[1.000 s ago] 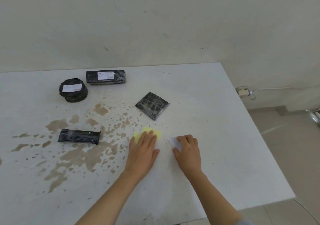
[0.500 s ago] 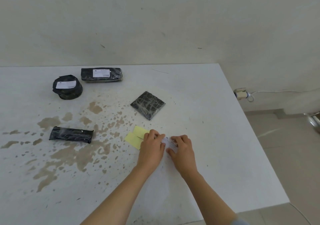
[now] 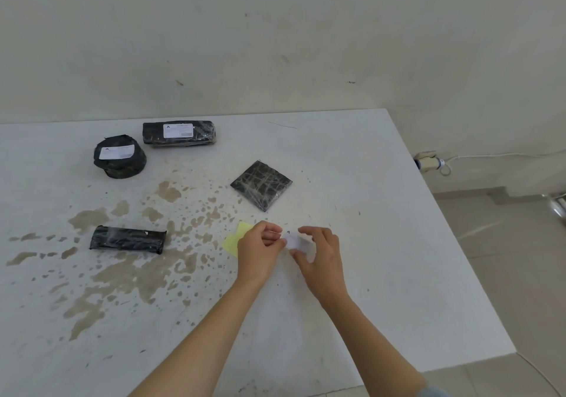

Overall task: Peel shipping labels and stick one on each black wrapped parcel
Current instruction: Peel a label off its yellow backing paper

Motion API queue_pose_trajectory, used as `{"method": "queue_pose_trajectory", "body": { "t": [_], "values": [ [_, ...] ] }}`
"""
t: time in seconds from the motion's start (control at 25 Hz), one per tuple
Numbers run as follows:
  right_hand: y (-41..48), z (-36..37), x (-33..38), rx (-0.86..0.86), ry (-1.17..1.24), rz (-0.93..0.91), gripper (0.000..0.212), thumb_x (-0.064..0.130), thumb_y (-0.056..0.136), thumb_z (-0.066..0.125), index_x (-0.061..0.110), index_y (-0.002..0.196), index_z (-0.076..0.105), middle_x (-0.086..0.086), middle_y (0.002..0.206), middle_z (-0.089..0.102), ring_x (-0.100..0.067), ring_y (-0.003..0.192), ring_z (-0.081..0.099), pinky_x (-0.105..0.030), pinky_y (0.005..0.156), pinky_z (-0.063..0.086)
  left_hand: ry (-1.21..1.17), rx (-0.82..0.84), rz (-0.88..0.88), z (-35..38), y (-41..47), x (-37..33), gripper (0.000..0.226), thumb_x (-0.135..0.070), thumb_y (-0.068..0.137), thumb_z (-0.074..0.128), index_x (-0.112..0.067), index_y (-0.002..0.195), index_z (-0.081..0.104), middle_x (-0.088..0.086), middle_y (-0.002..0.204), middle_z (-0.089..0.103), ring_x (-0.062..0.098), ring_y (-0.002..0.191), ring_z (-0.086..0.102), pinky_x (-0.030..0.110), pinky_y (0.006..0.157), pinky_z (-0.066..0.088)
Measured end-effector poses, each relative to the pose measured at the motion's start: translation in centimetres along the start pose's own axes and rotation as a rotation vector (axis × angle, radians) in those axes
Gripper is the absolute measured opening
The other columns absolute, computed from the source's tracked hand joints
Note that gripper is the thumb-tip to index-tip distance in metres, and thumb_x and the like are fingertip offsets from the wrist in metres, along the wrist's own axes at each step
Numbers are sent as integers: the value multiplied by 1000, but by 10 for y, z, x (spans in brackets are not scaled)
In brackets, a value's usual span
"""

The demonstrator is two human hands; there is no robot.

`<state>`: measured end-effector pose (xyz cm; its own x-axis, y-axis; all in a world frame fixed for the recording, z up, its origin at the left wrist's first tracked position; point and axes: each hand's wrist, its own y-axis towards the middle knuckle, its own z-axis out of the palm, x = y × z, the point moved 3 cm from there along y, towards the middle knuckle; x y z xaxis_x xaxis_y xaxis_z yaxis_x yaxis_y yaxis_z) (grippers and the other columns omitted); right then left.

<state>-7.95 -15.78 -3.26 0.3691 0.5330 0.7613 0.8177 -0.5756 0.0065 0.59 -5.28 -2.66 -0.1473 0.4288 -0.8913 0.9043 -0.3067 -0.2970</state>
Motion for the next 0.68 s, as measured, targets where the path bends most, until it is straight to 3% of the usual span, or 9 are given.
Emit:
{"method": "queue_pose_trajectory", "body": {
  "t": [0.12, 0.2, 0.44, 0.52, 0.68],
  "values": [
    [9, 4, 24, 41, 50, -79, 30, 14, 80, 70, 19, 109, 62, 17, 103, 54, -4, 101, 41, -1, 80, 31, -188, -7, -64, -30, 6, -10, 12, -6, 77, 72, -15, 86, 69, 2, 78, 70, 7, 70, 66, 14, 65, 47],
    [15, 9, 43, 91, 102, -88, 26, 16, 82, 68, 22, 106, 64, 16, 102, 60, -4, 100, 47, -4, 79, 34, -292, 19, -79, -52, 9, -16, 13, -5, 79, 70, -16, 86, 70, 5, 78, 72, 6, 67, 68, 13, 63, 49],
    [28, 36, 102, 253, 351, -83, 29, 19, 82, 70, 37, 104, 66, 19, 92, 68, -2, 88, 62, -12, 71, 49, -362, 85, 51, -123, 15, -23, 21, -9, 83, 68, -15, 102, 72, 7, 93, 74, 17, 86, 71, 22, 80, 55],
    [30, 47, 118, 293, 393, -98, 27, 21, 83, 70, 34, 107, 67, 16, 96, 70, -1, 87, 64, -11, 73, 49, -320, 86, 112, -144, 18, -24, 21, -11, 83, 68, -13, 103, 72, 6, 93, 75, 16, 86, 72, 23, 81, 56],
    [38, 66, 145, 341, 499, -104, 18, 24, 86, 67, 21, 103, 71, 8, 100, 73, -10, 88, 69, -26, 79, 55, -267, 66, 171, -177, 28, -23, 20, -12, 81, 70, -11, 101, 73, 5, 90, 75, 15, 83, 72, 24, 80, 56]
  ]
}}
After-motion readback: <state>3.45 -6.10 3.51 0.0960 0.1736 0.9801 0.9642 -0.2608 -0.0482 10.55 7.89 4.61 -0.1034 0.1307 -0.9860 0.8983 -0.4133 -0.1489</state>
